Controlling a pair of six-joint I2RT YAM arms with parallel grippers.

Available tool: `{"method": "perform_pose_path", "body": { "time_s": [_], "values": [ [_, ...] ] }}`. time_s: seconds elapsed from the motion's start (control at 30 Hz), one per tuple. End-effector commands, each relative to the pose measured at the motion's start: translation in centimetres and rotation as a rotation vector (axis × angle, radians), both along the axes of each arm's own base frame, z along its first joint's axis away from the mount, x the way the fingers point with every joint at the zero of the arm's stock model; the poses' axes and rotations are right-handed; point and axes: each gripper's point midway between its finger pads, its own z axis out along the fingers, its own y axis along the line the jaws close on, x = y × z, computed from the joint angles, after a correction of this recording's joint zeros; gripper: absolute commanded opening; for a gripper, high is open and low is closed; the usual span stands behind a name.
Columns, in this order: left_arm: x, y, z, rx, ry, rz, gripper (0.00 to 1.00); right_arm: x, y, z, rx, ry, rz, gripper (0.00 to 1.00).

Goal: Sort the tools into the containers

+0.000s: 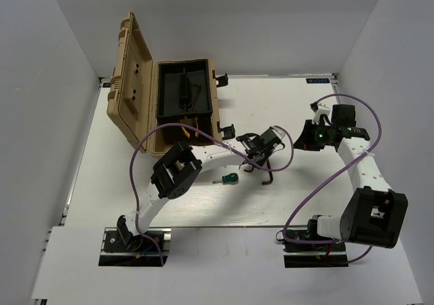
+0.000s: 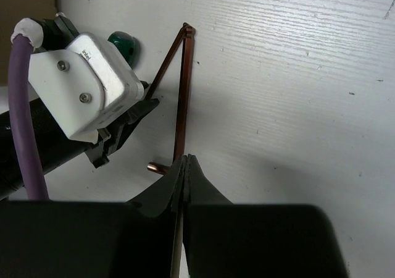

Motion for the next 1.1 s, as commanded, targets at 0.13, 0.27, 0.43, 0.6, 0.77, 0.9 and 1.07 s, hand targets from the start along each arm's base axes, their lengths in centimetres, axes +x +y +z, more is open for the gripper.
{"method": "perform_pose_path", "body": {
  "time_s": [0.13,0.27,0.43,0.6,0.77,0.9,1.07],
  "values": [
    [-3.4,2.7,-4.3,0.088,0.190,-0.016,0.32,0.2,0.1,1.6,0.036,-0.061,-0.004,0.00],
    [-4.1,3.2,-5.4,0.102,0.224,-0.015,0.29,0.3,0.0,1.8,0.049,-0.063,-0.011,0.00],
    [-4.5,3.8,-5.7,0.097,0.226,-0.007,0.20,0.2,-0.1,2.1,0.062,-0.069,-0.015,0.00],
    [-4.1,2.7,-2.6,0.024,0.191,-0.018,0.07,0.0,-0.1,2.2,0.084,-0.068,-0.008,0.03],
    [-3.4,0.3,3.6,-0.091,0.098,-0.060,0.00,-0.5,0.6,2.0,0.121,-0.045,0.038,0.52],
    [-2.5,-0.9,9.0,-0.177,0.029,-0.068,0.00,-0.5,0.4,1.8,0.123,-0.035,0.033,0.52],
    [-2.1,-1.6,14.7,-0.272,-0.036,-0.081,0.00,-0.7,0.3,1.4,0.124,-0.018,0.024,0.52]
  ]
}}
